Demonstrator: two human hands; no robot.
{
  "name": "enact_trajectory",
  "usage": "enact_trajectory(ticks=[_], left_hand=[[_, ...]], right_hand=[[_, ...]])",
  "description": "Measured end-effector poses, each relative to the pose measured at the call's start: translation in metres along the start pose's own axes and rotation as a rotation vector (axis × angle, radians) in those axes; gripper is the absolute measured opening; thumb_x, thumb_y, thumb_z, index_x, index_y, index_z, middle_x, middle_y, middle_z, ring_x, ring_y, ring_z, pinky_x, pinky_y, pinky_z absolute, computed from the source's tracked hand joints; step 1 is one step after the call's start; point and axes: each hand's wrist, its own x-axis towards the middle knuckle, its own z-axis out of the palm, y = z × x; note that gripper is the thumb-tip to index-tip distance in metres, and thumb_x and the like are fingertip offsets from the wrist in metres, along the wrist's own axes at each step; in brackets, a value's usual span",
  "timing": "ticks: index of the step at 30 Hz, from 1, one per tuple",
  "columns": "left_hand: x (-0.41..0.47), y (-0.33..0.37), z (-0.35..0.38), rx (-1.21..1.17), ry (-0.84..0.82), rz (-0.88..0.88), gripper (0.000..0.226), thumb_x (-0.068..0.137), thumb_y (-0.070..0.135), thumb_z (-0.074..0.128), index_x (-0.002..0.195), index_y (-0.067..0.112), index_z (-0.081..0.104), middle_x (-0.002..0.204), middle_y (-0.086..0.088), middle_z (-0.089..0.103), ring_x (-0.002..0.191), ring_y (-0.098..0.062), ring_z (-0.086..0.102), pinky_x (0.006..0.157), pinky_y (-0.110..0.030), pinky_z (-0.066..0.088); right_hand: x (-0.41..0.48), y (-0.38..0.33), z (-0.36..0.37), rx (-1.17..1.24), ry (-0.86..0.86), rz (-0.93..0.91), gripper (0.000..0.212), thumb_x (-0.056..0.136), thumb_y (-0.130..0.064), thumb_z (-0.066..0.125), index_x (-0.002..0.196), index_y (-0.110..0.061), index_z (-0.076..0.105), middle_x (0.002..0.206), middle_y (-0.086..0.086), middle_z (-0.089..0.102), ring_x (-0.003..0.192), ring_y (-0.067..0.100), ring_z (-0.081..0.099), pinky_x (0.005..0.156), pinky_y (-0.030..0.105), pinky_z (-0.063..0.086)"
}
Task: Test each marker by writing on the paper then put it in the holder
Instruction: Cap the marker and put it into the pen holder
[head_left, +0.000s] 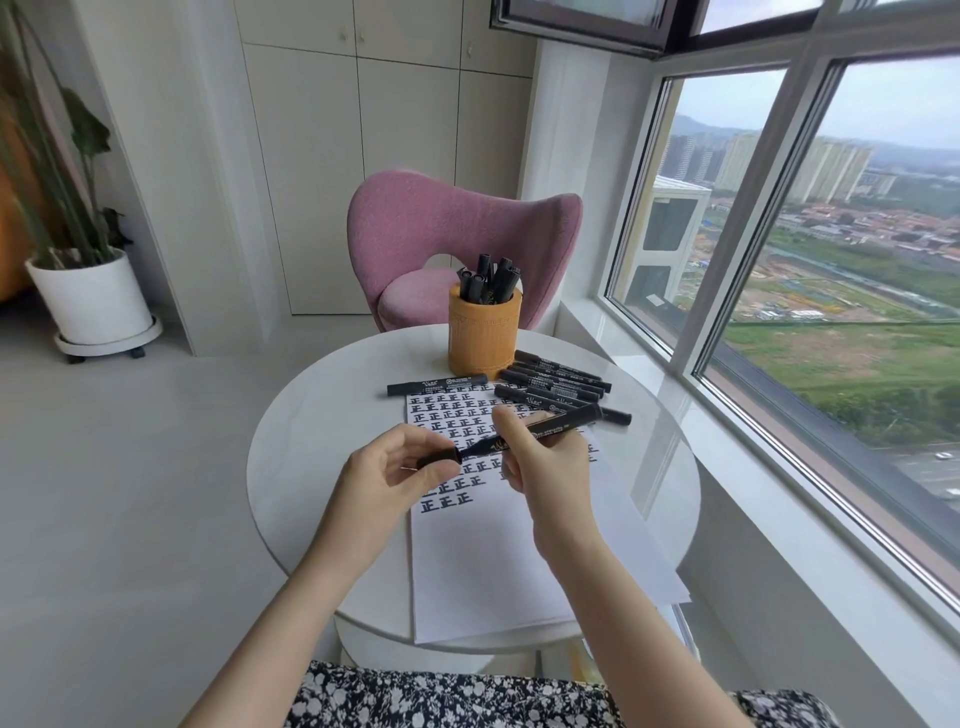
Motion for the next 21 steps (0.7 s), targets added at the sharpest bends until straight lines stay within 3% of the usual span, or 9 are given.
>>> enact_trajectory(ticks=[7,10,15,18,21], left_hand=[[-0.007,0.007,0.016,-0.011,0.087,0.024,0.017,0.071,0.005,0.076,0.079,0.018,0.068,0.082,0.000,0.074,0.081,-0.017,0.068,0.076,-0.022,0.054],[-0.011,0.008,0.021,-0.005,0.143,0.062,0.022,0.070,0.005,0.077,0.072,0.025,0.070,0.080,0.001,0.074,0.080,-0.019,0.068,0.076,-0.024,0.055],[-0.012,0.011,0.026,0.045,0.193,0.078,0.015,0.069,0.010,0.078,0.075,0.021,0.070,0.077,0.006,0.073,0.074,-0.013,0.067,0.071,-0.017,0.051],[-0.010,0.013,0.025,0.061,0.186,0.105,0.011,0.068,0.019,0.077,0.077,0.022,0.070,0.077,0.007,0.072,0.070,-0.009,0.064,0.069,-0.017,0.050],[-0.004,0.014,0.020,0.095,0.188,0.110,0.011,0.072,0.021,0.075,0.082,0.023,0.070,0.080,0.007,0.073,0.074,-0.013,0.066,0.071,-0.022,0.052]], right_hand=[[-0.004,0.005,0.006,-0.021,0.003,-0.033,0.054,0.087,-0.005,0.060,0.044,-0.024,0.032,0.045,-0.007,0.026,0.045,0.014,0.021,0.046,0.024,0.022],[-0.005,0.004,0.009,-0.024,0.030,-0.017,0.052,0.085,-0.003,0.057,0.044,-0.023,0.031,0.045,-0.007,0.026,0.045,0.014,0.022,0.046,0.025,0.023],[0.000,0.002,0.010,-0.014,0.027,0.003,0.047,0.084,0.000,0.055,0.052,-0.021,0.027,0.048,-0.005,0.023,0.046,0.014,0.018,0.046,0.025,0.020],[0.003,-0.002,0.008,-0.013,-0.037,0.037,0.047,0.087,-0.008,0.062,0.055,-0.018,0.030,0.048,-0.004,0.024,0.045,0.013,0.020,0.045,0.023,0.021],[0.008,-0.006,0.003,-0.072,-0.141,0.099,0.048,0.086,-0.032,0.069,0.055,-0.014,0.037,0.049,0.001,0.029,0.045,0.015,0.025,0.044,0.021,0.022]])
